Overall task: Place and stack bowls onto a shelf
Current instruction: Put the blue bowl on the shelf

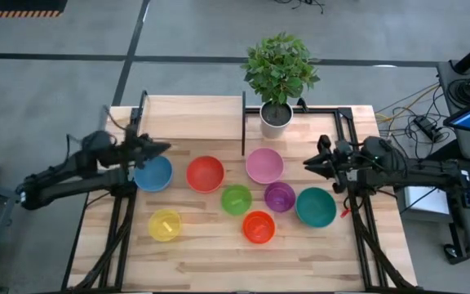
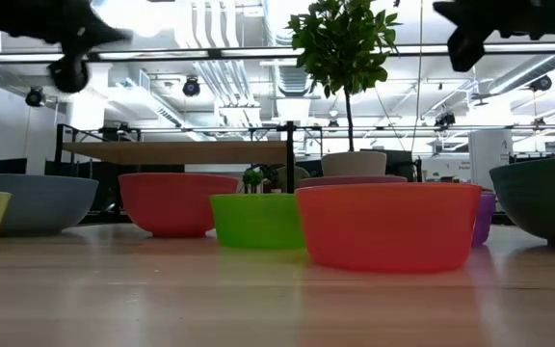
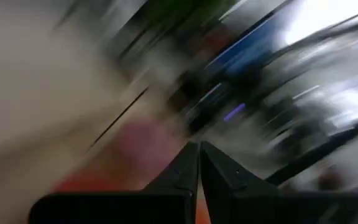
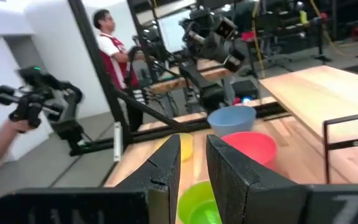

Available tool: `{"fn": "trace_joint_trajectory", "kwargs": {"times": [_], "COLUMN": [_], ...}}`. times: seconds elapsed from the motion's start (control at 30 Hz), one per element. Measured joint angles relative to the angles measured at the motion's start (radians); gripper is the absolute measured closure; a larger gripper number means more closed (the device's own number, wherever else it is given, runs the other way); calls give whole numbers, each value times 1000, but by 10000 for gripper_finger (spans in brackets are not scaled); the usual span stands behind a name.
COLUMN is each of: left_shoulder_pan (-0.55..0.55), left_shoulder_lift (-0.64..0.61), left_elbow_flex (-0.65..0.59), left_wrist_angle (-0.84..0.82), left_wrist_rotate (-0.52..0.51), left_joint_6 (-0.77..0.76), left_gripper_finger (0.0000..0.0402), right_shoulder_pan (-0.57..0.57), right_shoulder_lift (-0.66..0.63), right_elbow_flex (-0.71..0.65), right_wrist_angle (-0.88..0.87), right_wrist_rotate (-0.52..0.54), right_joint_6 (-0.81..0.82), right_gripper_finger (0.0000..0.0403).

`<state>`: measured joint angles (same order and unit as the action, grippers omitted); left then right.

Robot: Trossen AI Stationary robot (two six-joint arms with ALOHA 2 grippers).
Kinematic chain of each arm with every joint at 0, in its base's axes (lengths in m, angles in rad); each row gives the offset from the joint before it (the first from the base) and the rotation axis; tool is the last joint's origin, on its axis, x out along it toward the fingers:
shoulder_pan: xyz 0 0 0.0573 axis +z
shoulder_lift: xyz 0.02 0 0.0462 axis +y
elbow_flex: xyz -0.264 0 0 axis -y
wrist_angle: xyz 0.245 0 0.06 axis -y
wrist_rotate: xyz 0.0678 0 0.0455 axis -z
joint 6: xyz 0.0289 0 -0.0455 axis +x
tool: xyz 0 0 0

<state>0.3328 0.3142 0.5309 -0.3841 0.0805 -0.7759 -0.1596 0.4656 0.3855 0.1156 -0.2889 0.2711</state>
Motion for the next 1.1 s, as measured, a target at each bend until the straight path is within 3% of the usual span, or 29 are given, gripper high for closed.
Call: {"fn": "trace_joint_trajectory", "kwargs": {"times": [0.17, 0.33, 0.57, 0.8, 1.1], "left_shoulder_pan": [-25, -99, -196, -266, -315], "left_shoulder_lift": [242, 472, 675, 761, 846], "left_elbow_flex": [189, 254, 319, 372, 379], "left_wrist_angle": [-591, -859, -893, -886, -883], "left_wrist_rotate": [-41, -43, -44, -45, -82], "left_joint_6": [-128, -163, -191, -281, -343], "left_gripper_finger": [402, 402, 402, 396, 320], "right_shoulder_pan": [0, 0, 0, 0, 0], "right_shoulder_lift": [53, 76, 87, 87, 87], "right_elbow_flex": [16, 16, 16, 16, 16], "right_wrist_angle": [1, 1, 1, -2, -7], "right_wrist_rotate": [32, 37, 58, 57, 57], "right_joint_6": [-24, -23, -47, -53, -55], "right_gripper_finger": [335, 335, 335, 335, 335]}}
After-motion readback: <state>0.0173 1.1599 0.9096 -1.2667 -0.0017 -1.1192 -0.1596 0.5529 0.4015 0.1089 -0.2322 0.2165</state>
